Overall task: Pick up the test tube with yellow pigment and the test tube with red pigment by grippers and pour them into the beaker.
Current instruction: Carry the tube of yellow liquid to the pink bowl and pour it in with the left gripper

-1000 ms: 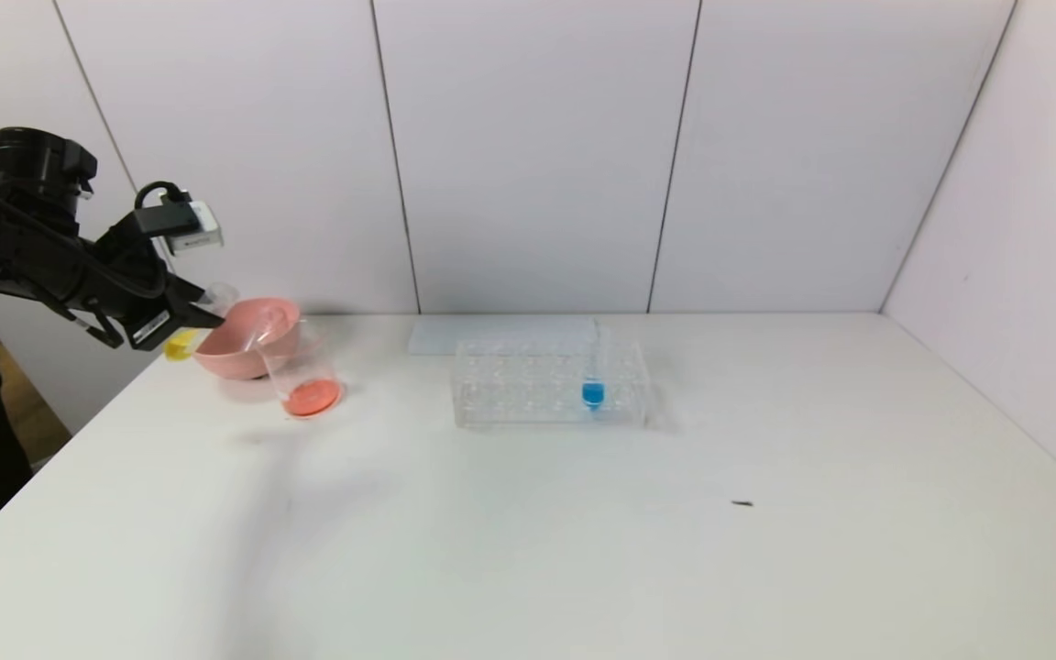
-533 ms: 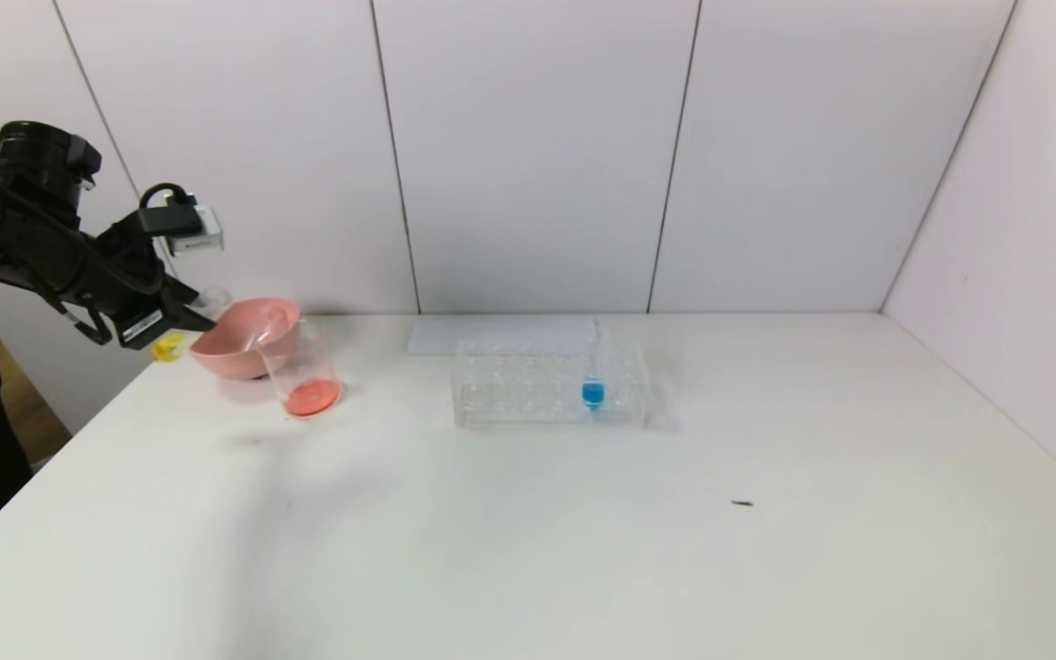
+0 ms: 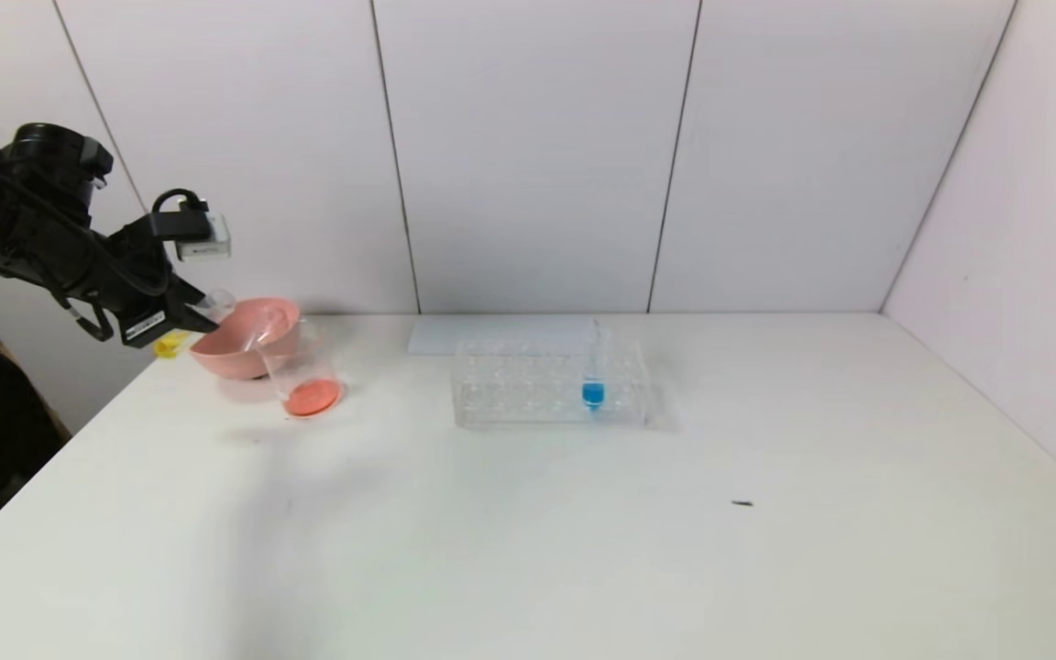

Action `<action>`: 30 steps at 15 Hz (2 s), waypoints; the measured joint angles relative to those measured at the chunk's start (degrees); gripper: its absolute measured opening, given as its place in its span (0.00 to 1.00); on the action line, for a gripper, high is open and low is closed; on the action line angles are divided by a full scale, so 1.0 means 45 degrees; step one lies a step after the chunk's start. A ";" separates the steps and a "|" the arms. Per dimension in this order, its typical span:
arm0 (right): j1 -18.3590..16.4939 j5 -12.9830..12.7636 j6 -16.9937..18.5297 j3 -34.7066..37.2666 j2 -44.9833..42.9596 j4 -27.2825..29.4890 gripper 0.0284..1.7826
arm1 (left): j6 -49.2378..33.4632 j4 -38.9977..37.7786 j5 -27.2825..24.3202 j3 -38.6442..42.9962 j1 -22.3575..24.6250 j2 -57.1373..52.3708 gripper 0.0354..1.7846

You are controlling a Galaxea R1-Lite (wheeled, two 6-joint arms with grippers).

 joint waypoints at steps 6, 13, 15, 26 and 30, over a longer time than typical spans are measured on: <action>0.0000 0.0000 0.0000 0.0000 0.0000 0.0000 0.95 | 0.0626 0.0680 0.0011 -0.0675 -0.0200 0.0322 0.24; 0.0000 -0.0005 0.0000 0.0000 0.0000 0.0000 0.95 | 0.1214 0.0704 -0.0068 -0.0712 -0.0206 0.0182 0.24; 0.0000 -0.0005 0.0000 0.0000 0.0000 0.0000 0.95 | 0.1249 0.0696 -0.0079 -0.0707 -0.0176 0.0138 0.24; 0.0000 -0.0005 0.0000 0.0000 0.0000 0.0000 0.95 | 0.1463 0.0536 -0.0049 -0.0756 -0.0182 0.0187 0.24; 0.0000 -0.0005 0.0000 0.0000 0.0000 0.0000 0.95 | 0.1750 0.0580 -0.0043 -0.0756 -0.0211 0.0219 0.24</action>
